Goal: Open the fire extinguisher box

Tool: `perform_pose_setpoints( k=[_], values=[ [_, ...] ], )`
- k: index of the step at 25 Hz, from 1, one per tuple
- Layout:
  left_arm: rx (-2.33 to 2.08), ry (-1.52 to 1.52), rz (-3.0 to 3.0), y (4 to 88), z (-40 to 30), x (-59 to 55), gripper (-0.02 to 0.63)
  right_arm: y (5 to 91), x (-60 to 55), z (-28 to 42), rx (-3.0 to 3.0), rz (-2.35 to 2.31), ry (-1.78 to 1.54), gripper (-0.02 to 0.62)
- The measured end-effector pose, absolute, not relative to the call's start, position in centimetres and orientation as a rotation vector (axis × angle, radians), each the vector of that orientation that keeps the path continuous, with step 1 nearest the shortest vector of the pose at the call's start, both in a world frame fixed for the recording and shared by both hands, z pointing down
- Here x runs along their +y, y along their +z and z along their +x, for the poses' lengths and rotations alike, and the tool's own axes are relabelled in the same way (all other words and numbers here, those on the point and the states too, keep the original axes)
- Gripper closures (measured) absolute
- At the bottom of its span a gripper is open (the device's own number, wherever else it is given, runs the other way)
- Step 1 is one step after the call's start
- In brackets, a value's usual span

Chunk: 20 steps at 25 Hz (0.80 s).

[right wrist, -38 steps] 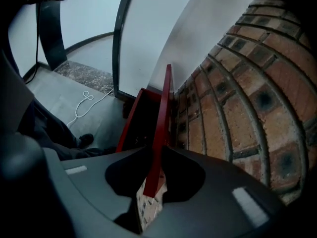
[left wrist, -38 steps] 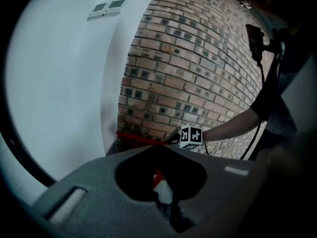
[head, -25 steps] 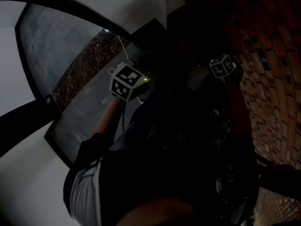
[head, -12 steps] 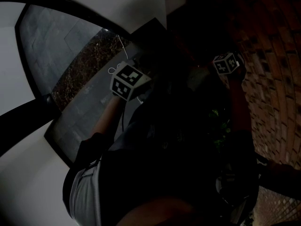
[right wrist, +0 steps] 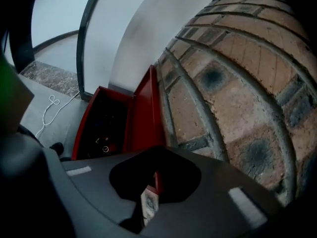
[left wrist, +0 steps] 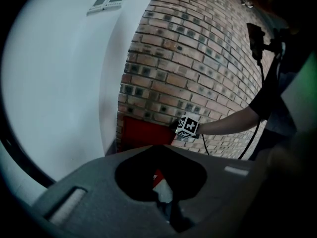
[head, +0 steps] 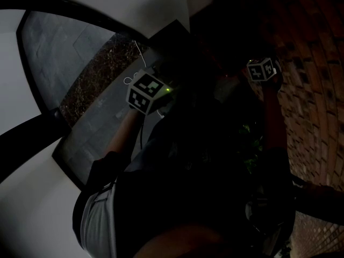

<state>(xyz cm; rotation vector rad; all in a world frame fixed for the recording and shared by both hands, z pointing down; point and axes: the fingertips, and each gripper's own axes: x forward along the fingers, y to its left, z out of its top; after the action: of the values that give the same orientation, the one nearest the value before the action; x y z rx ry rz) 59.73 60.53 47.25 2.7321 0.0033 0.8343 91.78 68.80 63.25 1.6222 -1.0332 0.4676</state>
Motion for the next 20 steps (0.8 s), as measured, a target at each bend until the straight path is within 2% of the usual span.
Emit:
perform_pose_setpoints(
  k=[10, 20],
  values=[
    [0.008, 0.873, 2.724, 48.2, 59.9, 59.8, 0.606, 61.5, 68.9, 92.5, -0.980, 1.719, 0.419, 0.606],
    [0.027, 0.868, 2.724, 48.3, 60.0, 59.6, 0.606, 65.2, 68.1, 87.2, -1.127, 1.618, 0.501, 0.598]
  ],
)
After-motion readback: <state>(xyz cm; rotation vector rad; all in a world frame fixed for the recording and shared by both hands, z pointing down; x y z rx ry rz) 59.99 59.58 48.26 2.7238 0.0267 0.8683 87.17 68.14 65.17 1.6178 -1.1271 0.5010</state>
